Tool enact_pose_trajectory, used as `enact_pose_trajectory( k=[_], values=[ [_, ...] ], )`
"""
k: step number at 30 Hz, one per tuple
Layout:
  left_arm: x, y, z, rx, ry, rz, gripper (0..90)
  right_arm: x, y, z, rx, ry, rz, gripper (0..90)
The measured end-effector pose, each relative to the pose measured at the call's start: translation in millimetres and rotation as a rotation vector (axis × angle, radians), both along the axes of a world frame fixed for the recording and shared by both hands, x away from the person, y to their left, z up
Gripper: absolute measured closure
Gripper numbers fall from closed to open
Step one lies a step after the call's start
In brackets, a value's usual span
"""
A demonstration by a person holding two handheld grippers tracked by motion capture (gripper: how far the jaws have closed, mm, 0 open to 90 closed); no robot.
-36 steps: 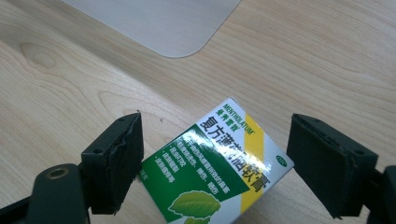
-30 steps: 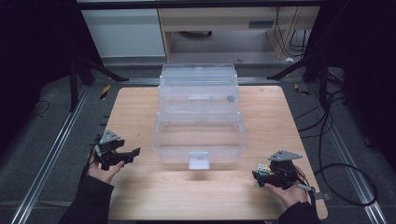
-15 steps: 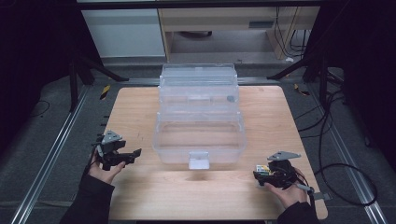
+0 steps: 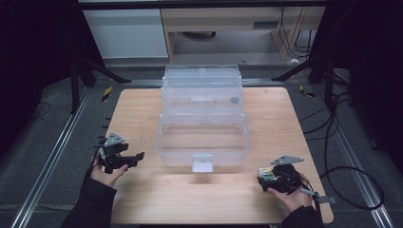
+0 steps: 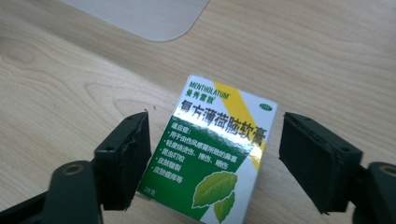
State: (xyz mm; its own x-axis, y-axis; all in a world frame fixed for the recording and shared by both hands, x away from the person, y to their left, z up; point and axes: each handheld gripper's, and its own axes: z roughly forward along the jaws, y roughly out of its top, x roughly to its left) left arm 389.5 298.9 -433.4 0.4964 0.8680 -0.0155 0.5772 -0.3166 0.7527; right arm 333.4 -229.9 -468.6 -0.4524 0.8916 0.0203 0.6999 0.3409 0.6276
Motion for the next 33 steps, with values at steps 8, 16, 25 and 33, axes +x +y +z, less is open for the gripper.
enact_pose_trajectory(
  k=[8,16,25,33],
  values=[
    [1.6,-0.8,-2.9,-0.004,0.011,-0.008,22.6,9.7,0.9,1.3,-0.003,-0.001,0.057,41.4],
    [2.1,-1.3,-3.3,0.001,0.020,-0.017,22.5,9.0,1.4,1.1,0.006,0.021,0.027,33.9],
    [2.6,-3.1,-4.8,0.006,0.028,-0.021,22.3,16.0,8.9,-1.3,-0.072,0.119,0.014,40.8],
    [2.9,-3.4,-4.5,0.015,0.031,-0.021,22.1,22.3,15.1,-1.7,-0.104,0.162,0.007,43.8]
  ],
)
